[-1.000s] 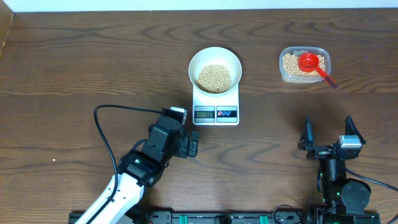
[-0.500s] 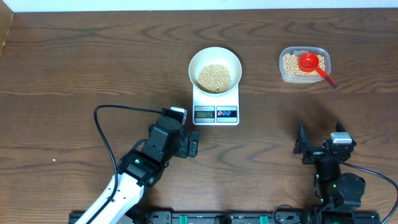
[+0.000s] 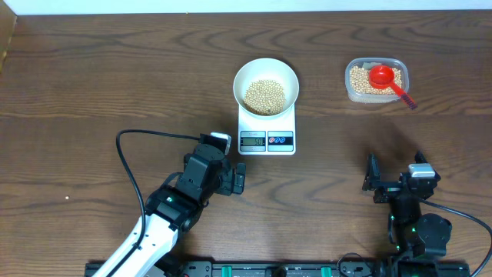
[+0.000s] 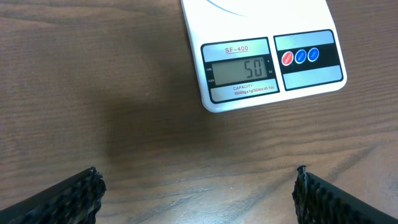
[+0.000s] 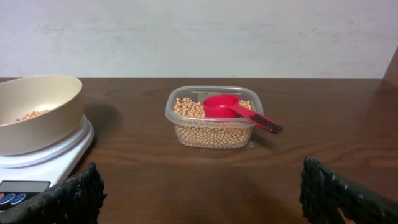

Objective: Scoop item into bowl and weigh 50g on scale

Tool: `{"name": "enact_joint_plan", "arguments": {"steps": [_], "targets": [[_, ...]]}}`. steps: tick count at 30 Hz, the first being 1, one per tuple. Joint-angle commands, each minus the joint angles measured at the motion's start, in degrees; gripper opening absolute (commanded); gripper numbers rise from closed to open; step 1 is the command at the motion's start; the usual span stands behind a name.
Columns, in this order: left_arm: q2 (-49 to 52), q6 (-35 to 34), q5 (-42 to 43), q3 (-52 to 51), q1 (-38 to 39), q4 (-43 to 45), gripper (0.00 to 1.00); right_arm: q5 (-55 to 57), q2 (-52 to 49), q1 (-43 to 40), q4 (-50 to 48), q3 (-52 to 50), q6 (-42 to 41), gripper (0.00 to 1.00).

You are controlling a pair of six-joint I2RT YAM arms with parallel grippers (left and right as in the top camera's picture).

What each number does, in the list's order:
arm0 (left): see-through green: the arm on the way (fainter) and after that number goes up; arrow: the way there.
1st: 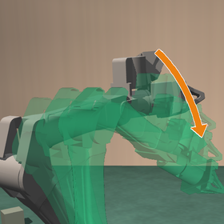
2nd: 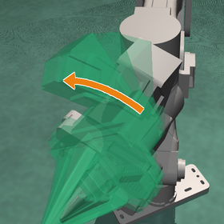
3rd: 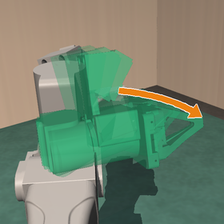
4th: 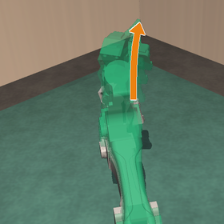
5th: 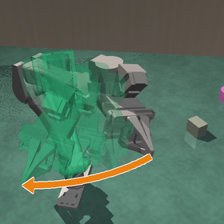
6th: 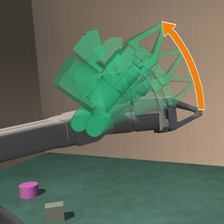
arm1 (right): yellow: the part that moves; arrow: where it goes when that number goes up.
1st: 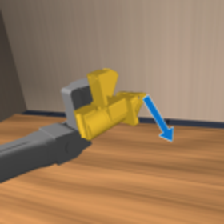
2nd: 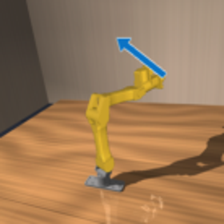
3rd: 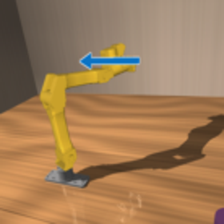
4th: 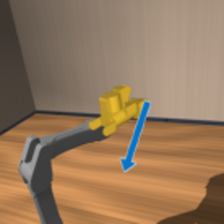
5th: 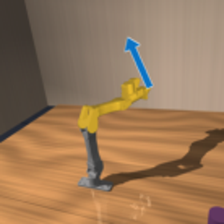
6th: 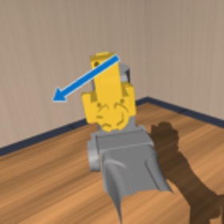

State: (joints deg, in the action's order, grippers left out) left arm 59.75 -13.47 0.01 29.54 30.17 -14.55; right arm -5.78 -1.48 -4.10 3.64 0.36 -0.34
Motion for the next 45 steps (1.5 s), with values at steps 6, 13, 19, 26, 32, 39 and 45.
{"name": "enact_joint_plan", "arguments": {"steps": [6, 13, 19, 26, 32, 39, 45], "targets": [[0.1, 0.4, -0.7, 0.1, 0.0, 0.0, 0.99, -0.3, 0.3, 0.4, 0.2, 0.0, 0.0, 0.99], [0.0, 0.4, -0.7, 0.1, 0.0, 0.0, 0.99, -0.3, 0.3, 0.4, 0.2, 0.0, 0.0, 0.99], [-1.2, 0.4, -0.7, 0.1, 0.0, 0.0, 0.99, -0.3, 0.3, 0.4, 0.2, 0.0, 0.0, 0.99], [-8.6, 5.0, -0.8, -0.3, -1.2, 0.1, 0.99, -0.3, 0.3, 0.4, 0.2, 0.0, 0.0, 0.99], [-17.4, 15.6, 3.7, -0.5, -9.4, 1.7, 0.99, -0.3, 0.3, 0.4, 0.2, 0.0, 0.0, 0.99], [-29.8, 28.0, 14.4, -6.6, -21.6, 5.4, 0.99, -0.3, 0.3, 0.4, 0.2, 0.0, 0.0, 0.99], [-43.5, 27.8, 14.4, -21.5, -30.0, 17.5, 0.99, -0.3, 0.3, 0.4, 0.2, 0.0, 0.0, 0.99]]}}
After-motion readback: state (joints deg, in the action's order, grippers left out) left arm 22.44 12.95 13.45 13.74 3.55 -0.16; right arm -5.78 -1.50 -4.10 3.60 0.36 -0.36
